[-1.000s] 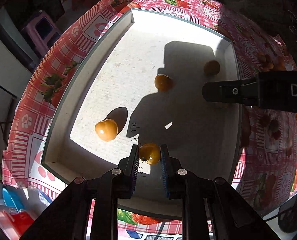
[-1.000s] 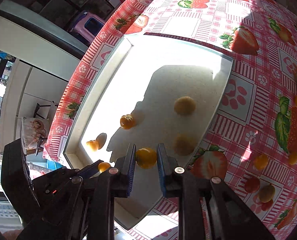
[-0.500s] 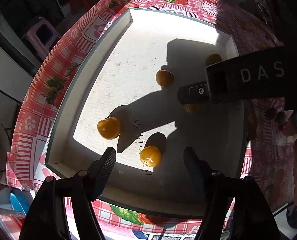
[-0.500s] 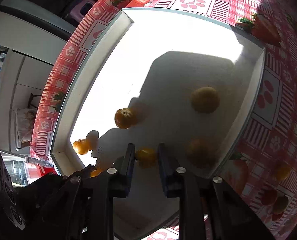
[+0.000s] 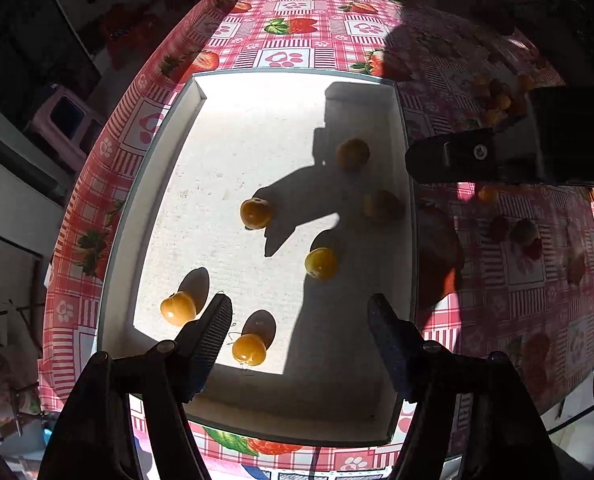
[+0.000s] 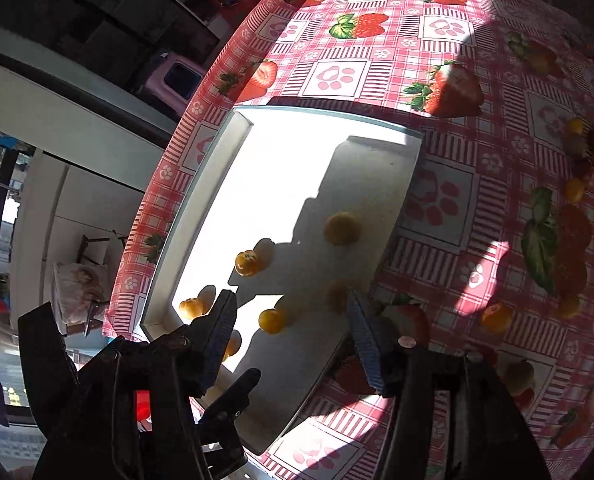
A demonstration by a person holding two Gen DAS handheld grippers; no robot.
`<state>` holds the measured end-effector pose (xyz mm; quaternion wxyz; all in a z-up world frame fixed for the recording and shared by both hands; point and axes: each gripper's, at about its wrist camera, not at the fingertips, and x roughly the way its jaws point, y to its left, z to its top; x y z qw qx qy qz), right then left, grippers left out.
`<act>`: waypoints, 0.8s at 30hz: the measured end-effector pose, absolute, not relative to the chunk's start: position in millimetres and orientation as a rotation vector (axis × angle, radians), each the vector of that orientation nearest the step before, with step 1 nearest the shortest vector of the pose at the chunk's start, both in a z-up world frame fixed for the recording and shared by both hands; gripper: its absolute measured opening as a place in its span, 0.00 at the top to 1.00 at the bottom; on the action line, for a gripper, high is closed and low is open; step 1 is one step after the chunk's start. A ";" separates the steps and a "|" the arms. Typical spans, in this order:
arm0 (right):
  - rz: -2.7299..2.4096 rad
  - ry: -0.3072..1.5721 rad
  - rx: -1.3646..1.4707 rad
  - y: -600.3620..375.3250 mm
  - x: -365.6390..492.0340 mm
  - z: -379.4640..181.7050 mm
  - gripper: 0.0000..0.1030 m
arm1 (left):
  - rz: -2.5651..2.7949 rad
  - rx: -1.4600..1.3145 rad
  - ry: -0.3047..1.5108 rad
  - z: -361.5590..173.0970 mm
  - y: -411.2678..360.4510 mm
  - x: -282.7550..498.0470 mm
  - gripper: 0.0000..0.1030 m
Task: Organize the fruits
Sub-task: 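Carry both tomatoes over the white tray and open both tools, then grasp a yellow cherry tomato with the right tool while the left tool grasps an orange tomato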
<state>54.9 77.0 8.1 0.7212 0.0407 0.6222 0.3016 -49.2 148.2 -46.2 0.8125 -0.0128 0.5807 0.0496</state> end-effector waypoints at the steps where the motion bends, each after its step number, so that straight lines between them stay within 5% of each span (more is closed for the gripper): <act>1: 0.639 1.367 0.089 66.6 54.5 10.1 0.40 | 0.090 -0.015 1.229 -42.2 142.3 -46.5 0.31; 13: 0.291 1.380 0.119 -71.0 70.3 -14.4 0.40 | -0.101 0.072 1.173 -24.7 62.1 -1.9 0.31; 24: 0.325 1.417 0.150 -89.5 101.8 -37.9 0.46 | -0.160 0.072 1.230 -57.8 23.9 44.8 0.31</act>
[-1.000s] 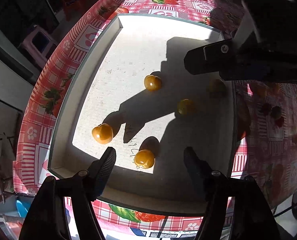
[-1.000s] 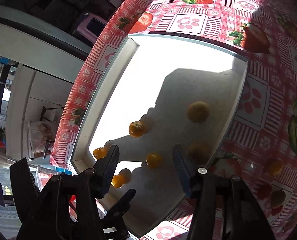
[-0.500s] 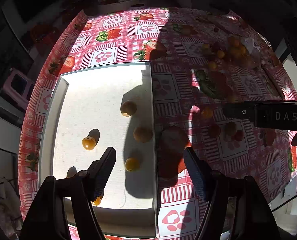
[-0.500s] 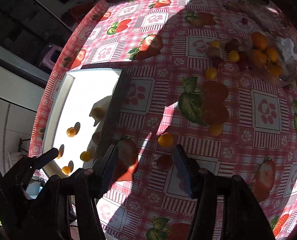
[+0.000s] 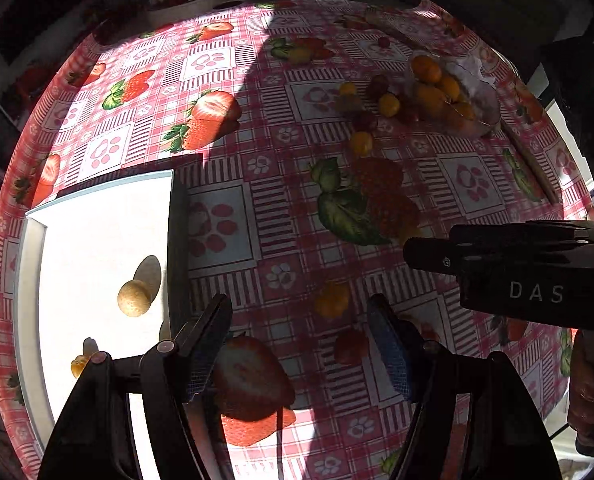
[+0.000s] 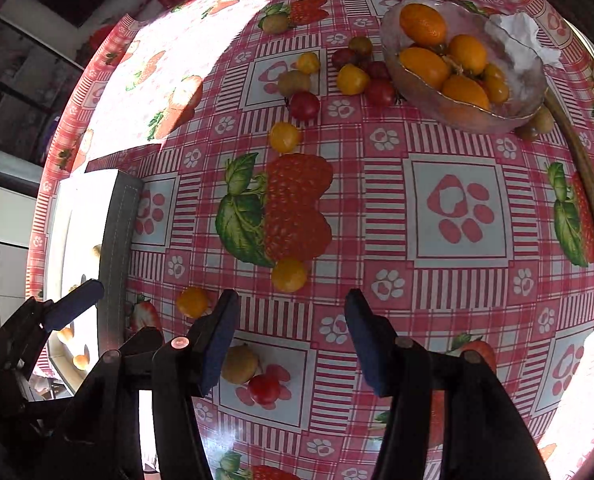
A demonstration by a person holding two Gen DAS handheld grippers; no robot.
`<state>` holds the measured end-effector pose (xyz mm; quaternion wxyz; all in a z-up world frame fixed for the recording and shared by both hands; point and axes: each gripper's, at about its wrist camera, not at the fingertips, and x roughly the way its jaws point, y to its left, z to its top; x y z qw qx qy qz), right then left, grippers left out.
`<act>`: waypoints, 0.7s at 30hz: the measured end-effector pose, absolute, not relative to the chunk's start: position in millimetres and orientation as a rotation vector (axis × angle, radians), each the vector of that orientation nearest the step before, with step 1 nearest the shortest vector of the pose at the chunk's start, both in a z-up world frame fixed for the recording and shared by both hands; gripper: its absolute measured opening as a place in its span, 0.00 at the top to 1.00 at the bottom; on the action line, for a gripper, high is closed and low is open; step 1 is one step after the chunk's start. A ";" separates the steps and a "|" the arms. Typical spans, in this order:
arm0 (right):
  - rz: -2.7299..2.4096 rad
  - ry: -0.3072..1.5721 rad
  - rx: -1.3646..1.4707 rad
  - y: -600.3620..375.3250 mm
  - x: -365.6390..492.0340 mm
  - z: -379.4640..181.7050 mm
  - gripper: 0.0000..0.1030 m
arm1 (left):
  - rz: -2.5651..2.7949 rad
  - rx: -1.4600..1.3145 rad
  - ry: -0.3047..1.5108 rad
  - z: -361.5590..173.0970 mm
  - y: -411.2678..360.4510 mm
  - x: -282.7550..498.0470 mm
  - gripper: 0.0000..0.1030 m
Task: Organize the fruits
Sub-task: 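Grasp a yellow cherry tomato with the right tool while the left tool grasps an orange tomato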
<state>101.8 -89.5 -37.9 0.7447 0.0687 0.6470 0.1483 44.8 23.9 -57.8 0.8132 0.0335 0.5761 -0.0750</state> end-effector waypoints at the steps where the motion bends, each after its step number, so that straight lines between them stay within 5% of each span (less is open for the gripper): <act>1: 0.334 1.420 0.147 -87.5 103.4 -38.9 0.47 | -0.165 0.078 1.235 -61.0 22.4 46.4 0.31; 12: 0.404 1.491 0.099 -71.3 116.9 -53.7 0.68 | -0.194 0.106 1.298 -85.9 10.5 57.5 0.31; 18: 0.405 1.488 0.031 -61.1 115.2 -54.9 0.78 | -0.177 0.127 1.308 -91.2 3.6 56.2 0.47; 21: 0.404 1.484 0.052 -63.2 115.4 -55.2 0.79 | -0.190 0.130 1.293 -88.8 1.3 54.0 0.71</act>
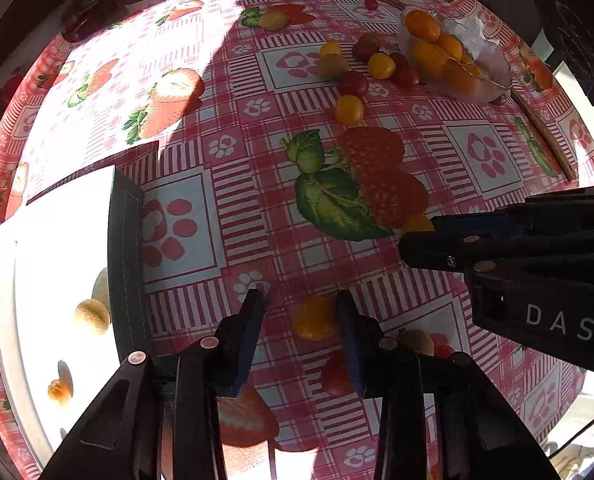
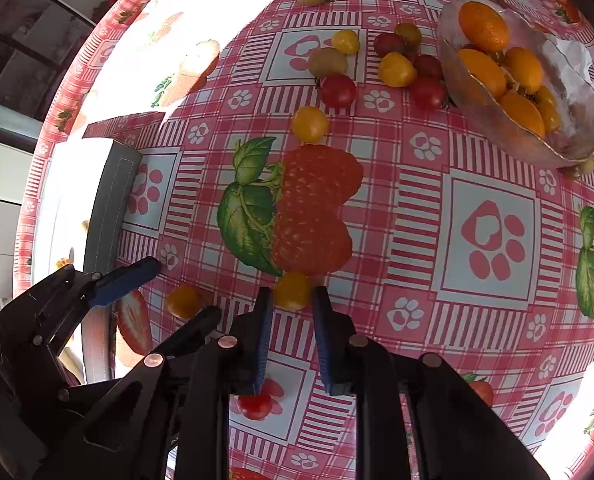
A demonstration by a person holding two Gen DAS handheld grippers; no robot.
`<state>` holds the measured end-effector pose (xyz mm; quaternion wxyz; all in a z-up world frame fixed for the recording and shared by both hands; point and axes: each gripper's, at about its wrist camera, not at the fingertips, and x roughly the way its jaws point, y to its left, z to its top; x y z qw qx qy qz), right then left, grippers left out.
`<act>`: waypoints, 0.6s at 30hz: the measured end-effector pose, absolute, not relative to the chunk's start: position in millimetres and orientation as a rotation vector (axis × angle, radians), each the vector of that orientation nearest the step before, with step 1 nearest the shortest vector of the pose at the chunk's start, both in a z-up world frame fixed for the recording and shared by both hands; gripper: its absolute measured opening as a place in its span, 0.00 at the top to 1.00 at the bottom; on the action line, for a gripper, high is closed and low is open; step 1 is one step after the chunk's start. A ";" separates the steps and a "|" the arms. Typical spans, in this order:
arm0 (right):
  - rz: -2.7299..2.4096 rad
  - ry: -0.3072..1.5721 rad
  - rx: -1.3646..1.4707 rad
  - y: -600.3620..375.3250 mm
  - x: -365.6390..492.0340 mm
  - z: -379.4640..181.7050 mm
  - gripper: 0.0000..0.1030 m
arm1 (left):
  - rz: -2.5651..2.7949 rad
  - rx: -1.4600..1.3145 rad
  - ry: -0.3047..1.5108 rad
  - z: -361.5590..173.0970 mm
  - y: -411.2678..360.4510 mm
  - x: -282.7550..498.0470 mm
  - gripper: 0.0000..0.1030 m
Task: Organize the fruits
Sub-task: 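Grasp a yellow cherry tomato with the right tool while the left tool grasps an orange tomato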
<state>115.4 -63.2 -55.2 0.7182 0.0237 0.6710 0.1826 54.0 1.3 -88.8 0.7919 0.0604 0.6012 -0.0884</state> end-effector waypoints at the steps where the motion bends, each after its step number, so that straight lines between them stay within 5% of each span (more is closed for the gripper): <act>1: 0.403 1.484 0.067 -65.0 115.6 -55.3 0.79 | -0.198 0.127 1.292 -87.5 0.5 55.0 0.78; 18: 0.421 1.453 0.210 -91.2 98.4 -34.7 0.79 | -0.199 -0.050 1.243 -52.5 35.3 39.9 0.78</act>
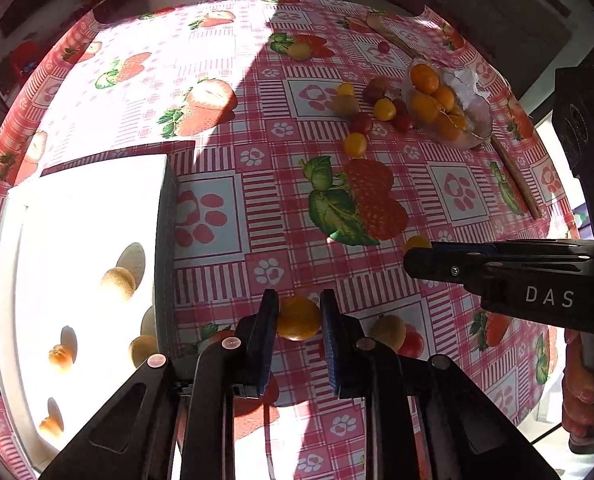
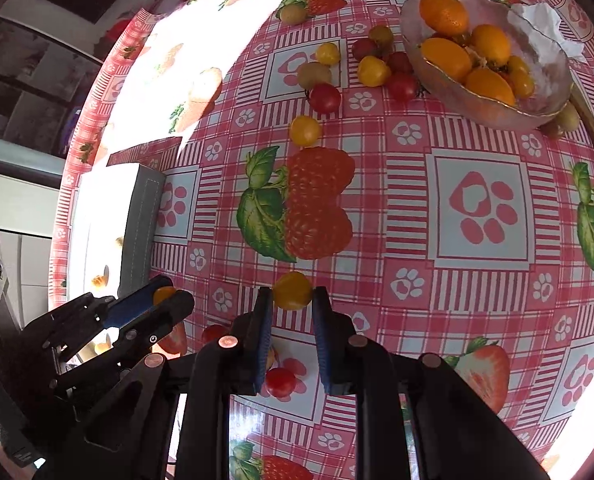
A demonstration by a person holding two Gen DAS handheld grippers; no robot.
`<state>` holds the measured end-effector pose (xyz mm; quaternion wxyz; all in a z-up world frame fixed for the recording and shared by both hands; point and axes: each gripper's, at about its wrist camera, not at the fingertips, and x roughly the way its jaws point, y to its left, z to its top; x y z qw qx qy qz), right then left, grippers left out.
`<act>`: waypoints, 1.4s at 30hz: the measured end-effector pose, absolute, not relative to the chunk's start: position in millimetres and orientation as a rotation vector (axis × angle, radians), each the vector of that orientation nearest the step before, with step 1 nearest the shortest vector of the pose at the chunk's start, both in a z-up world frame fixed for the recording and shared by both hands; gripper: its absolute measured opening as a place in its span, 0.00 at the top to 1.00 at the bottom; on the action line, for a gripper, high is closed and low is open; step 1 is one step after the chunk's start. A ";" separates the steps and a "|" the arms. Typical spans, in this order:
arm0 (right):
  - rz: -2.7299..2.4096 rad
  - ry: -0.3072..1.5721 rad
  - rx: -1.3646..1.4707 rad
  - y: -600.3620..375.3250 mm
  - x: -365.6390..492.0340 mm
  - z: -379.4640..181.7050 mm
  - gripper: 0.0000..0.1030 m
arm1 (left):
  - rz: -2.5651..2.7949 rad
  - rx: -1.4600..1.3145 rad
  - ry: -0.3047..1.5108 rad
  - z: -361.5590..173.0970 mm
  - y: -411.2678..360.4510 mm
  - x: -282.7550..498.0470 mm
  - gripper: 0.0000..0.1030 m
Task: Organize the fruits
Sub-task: 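Grasp a yellow cherry tomato with the right tool while the left tool grasps an orange tomato, then carry both tomatoes into the white tray and open both tools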
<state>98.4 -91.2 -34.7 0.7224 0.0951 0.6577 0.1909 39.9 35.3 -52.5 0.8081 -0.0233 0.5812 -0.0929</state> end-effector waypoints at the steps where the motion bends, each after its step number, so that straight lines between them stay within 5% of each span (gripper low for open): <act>1: 0.424 1.451 0.208 -89.2 97.5 -33.6 0.79 | -0.195 -0.051 1.241 -51.2 37.3 39.1 0.78; 25: 0.589 1.415 0.095 12.9 106.7 -4.1 0.79 | 0.018 -0.150 1.140 -20.6 146.8 17.0 0.78; 42: 0.689 1.399 -0.048 115.0 131.1 -9.9 0.79 | 0.201 -0.167 1.133 -46.8 237.3 33.2 0.78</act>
